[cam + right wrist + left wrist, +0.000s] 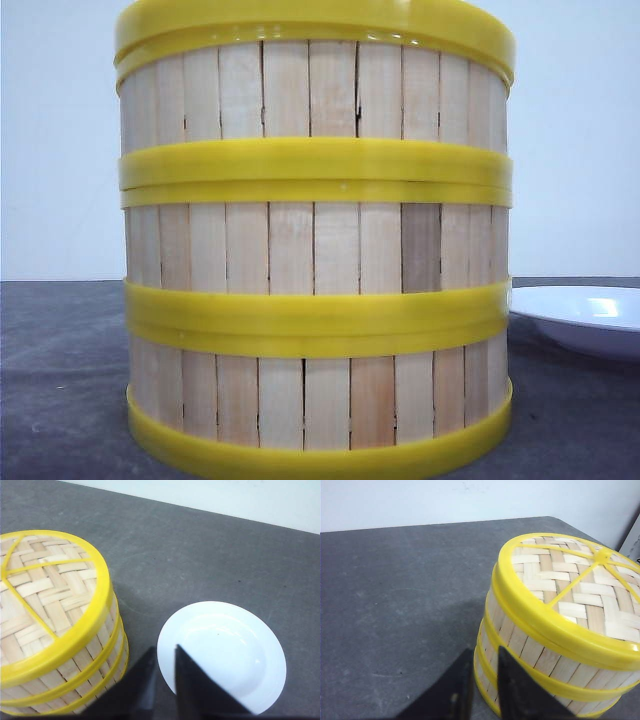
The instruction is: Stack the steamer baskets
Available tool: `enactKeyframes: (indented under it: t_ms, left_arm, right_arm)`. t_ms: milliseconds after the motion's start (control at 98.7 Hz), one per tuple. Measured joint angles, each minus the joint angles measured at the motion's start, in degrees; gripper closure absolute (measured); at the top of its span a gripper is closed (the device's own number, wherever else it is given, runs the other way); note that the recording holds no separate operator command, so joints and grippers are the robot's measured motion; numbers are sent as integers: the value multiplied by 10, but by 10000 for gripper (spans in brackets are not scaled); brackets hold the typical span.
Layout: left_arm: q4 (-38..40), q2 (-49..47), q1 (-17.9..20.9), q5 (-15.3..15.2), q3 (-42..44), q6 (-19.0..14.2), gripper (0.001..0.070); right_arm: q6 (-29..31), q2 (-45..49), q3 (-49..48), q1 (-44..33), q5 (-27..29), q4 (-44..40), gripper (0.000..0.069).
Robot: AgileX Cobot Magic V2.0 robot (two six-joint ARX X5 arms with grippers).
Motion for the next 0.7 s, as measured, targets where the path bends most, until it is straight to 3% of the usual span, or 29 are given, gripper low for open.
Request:
enactKeyframes:
  t_ms: [699]
  left_arm:
    - [0, 0, 0, 0, 0, 0, 674]
  right_arm:
    - [0, 0, 0, 0, 0, 3, 681]
